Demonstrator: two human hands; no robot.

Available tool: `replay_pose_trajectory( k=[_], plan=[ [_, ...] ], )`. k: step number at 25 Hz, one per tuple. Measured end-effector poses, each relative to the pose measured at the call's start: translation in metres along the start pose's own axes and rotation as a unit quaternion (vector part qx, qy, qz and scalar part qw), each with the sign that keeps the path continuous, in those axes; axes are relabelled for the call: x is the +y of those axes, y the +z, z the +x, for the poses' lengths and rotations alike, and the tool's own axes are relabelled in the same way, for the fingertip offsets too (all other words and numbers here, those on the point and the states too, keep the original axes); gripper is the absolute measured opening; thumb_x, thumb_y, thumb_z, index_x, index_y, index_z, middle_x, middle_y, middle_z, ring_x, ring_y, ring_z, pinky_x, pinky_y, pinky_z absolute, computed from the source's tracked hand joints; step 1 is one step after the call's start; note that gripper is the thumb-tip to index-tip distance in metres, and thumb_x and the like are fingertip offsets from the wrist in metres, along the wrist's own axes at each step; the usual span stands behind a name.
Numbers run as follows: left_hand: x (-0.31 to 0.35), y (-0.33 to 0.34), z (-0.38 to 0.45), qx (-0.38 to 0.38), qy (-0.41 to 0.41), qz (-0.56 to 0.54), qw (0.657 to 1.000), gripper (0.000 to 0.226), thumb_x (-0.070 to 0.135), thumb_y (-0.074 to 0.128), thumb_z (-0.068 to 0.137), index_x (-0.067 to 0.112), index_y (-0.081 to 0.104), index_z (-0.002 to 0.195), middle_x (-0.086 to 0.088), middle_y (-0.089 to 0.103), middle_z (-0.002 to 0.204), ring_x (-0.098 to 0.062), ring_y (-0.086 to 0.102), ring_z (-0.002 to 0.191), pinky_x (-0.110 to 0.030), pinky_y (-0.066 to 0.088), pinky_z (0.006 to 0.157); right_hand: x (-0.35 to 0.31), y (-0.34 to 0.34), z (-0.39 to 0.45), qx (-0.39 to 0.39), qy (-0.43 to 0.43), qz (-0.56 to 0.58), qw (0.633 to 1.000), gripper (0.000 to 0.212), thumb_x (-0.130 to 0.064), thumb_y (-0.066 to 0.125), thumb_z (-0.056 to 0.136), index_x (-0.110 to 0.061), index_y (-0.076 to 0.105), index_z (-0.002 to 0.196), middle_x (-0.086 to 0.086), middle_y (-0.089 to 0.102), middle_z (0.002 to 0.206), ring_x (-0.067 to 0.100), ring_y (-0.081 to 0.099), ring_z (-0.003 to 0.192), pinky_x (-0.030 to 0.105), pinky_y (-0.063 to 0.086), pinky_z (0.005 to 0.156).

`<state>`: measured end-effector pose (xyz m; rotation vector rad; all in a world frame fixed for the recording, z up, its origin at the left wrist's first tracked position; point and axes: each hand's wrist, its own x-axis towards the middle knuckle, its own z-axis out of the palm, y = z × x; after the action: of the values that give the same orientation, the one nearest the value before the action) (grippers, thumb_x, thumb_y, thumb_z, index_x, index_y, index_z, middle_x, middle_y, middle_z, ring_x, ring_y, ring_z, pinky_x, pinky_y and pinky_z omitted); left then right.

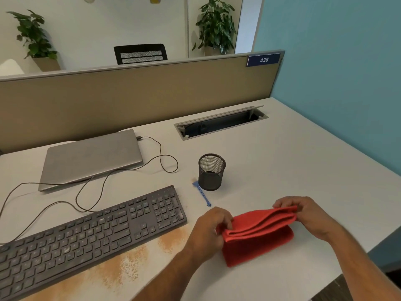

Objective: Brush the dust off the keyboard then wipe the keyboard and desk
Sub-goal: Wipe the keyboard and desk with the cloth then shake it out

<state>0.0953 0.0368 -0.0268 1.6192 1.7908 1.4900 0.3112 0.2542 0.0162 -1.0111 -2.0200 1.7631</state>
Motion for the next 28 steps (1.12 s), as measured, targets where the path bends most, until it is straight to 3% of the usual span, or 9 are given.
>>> replay_pose_trajectory(
  k=[5,8,10,13,17,19,21,25,28],
  plan=[
    [-0.003,0.002,-0.011,-0.092,0.111,0.13,0.981,0.016,0.011,0.063,0.075,0.024,0.063,0.083,0.003,0.065,0.103,-0.014,0.06,0.093,-0.023,0.049,0.078,0.007,-0.002,-0.014,-0.033,0.035,-0.153,0.987,0.047,0.033,0.047,0.066,-0.006,0.074,0.063,0.006,0.068,0.098,0.021,0.063,0.096,0.035,0.053,0.083],
    [-0.004,0.002,-0.019,-0.152,0.163,0.148,0.964,0.018,0.015,0.056,0.077,0.019,0.07,0.087,0.0,0.067,0.102,-0.02,0.062,0.096,-0.034,0.052,0.083,0.003,0.008,-0.016,-0.019,0.008,-0.3,0.954,0.062,0.028,0.043,0.064,-0.026,0.073,0.055,-0.006,0.069,0.092,-0.001,0.059,0.093,0.017,0.047,0.084],
    [-0.008,-0.001,-0.024,-0.203,0.153,0.162,0.954,0.03,0.016,0.058,0.072,0.02,0.072,0.098,0.003,0.066,0.112,-0.017,0.058,0.115,-0.035,0.044,0.101,-0.007,0.015,-0.018,0.004,0.001,-0.337,0.941,0.058,0.023,0.044,0.064,-0.026,0.073,0.054,-0.008,0.068,0.088,-0.005,0.058,0.089,0.006,0.042,0.076],
    [-0.009,-0.006,-0.027,-0.216,0.115,0.138,0.96,0.032,0.021,0.063,0.073,0.022,0.074,0.103,0.007,0.067,0.117,-0.01,0.05,0.129,-0.03,0.032,0.113,-0.028,0.026,-0.021,0.004,0.011,-0.35,0.937,0.041,0.013,0.053,0.067,-0.021,0.074,0.058,-0.009,0.069,0.081,-0.003,0.06,0.086,0.007,0.041,0.074],
    [-0.002,-0.001,-0.02,-0.093,0.0,0.108,0.99,0.022,0.041,0.067,0.089,0.025,0.072,0.102,0.013,0.066,0.108,-0.002,0.052,0.11,-0.026,0.044,0.096,-0.035,0.038,-0.02,0.062,-0.071,-0.364,0.927,0.009,-0.022,0.073,0.074,-0.03,0.071,0.077,-0.017,0.068,0.094,-0.011,0.053,0.093,0.022,0.043,0.084],
    [0.002,0.001,-0.014,-0.096,-0.114,0.14,0.979,0.044,0.051,0.065,0.087,0.028,0.059,0.124,0.013,0.058,0.122,-0.004,0.047,0.112,-0.026,0.041,0.097,-0.029,0.041,-0.016,-0.029,-0.039,-0.409,0.911,0.044,-0.049,0.071,0.065,-0.043,0.061,0.108,-0.033,0.045,0.122,-0.014,0.04,0.111,0.019,0.035,0.096],
    [0.005,-0.001,-0.009,-0.14,-0.22,0.162,0.952,0.065,0.059,0.066,0.082,0.029,0.047,0.137,0.01,0.053,0.128,-0.009,0.045,0.116,-0.03,0.04,0.1,-0.024,0.045,-0.011,-0.104,0.003,-0.448,0.888,0.069,-0.058,0.067,0.059,-0.047,0.047,0.124,-0.033,0.036,0.124,-0.009,0.036,0.115,0.02,0.033,0.099],
    [0.008,0.003,0.002,-0.197,-0.24,0.275,0.91,0.057,0.066,0.066,0.079,0.028,0.057,0.121,0.006,0.053,0.115,-0.017,0.045,0.107,-0.035,0.039,0.092,-0.021,0.051,-0.003,-0.117,0.011,-0.507,0.854,0.05,-0.055,0.074,0.058,-0.044,0.055,0.102,-0.024,0.052,0.103,0.0,0.048,0.096,0.022,0.043,0.086],
    [0.009,0.004,-0.001,-0.145,-0.247,0.185,0.94,0.033,0.054,0.069,0.083,0.03,0.055,0.101,0.008,0.055,0.1,-0.014,0.051,0.095,-0.031,0.044,0.082,-0.027,0.055,-0.002,-0.096,0.034,-0.48,0.871,0.035,-0.044,0.082,0.053,-0.031,0.06,0.077,-0.015,0.06,0.083,0.003,0.056,0.077,0.02,0.047,0.067]
  ],
)
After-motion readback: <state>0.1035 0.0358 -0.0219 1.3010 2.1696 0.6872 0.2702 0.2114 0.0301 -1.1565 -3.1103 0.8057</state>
